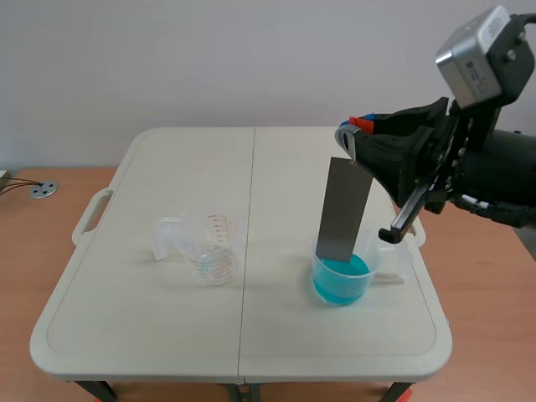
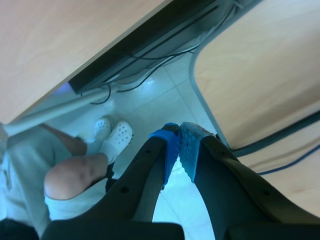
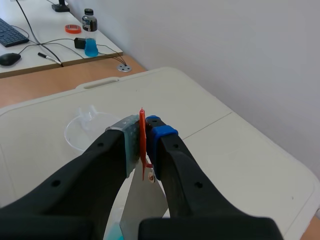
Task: Hold the metal plate by the orange handle, dip it into the blue solution, take it out and point at it, then put the plate back in the beaker on the left.
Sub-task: 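Hold the plate still in the solution, then raise the plate and point at it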
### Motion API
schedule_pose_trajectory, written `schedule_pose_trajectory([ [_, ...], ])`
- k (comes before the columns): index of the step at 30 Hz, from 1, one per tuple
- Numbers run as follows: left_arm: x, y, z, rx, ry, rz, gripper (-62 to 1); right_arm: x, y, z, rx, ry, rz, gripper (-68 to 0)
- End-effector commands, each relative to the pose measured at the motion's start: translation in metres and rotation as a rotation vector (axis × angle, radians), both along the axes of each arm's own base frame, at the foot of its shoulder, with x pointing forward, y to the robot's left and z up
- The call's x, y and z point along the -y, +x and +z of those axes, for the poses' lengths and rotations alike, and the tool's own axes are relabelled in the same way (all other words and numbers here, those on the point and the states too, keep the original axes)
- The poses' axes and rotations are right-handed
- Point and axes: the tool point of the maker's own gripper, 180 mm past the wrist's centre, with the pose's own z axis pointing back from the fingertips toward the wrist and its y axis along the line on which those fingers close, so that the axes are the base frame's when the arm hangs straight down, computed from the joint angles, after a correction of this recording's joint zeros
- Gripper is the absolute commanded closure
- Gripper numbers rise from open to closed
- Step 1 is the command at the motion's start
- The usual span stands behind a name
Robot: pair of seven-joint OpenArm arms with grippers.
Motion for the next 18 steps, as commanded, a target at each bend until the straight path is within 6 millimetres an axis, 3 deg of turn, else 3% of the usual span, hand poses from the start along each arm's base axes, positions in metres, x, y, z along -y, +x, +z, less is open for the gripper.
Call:
schedule_pose_trajectory([
  [1, -0.012, 0.022, 0.008, 0.054, 0.032, 0.009, -1.6, 0.002, -0.002, 0.017, 0.045, 0.013, 0.008, -1.3],
  [5, -0.039, 0.062, 0.027, 0.138, 0.082, 0.043, -1.6, 0.004, -0.008, 0.029, 0.078, 0.011, 0.004, -1.3],
  [11, -0.074, 0.131, 0.074, 0.307, 0.151, 0.043, -1.6, 0.007, -0.012, 0.045, 0.126, 0.006, -0.005, -1.3],
  [15, -0.078, 0.171, 0.102, 0.415, 0.150, 0.013, -1.6, 0.007, -0.012, 0.055, 0.157, -0.005, -0.009, -1.3],
  [18, -0.070, 0.196, 0.120, 0.491, 0.115, -0.025, -1.6, 0.006, -0.013, 0.062, 0.178, -0.015, -0.009, -1.3],
])
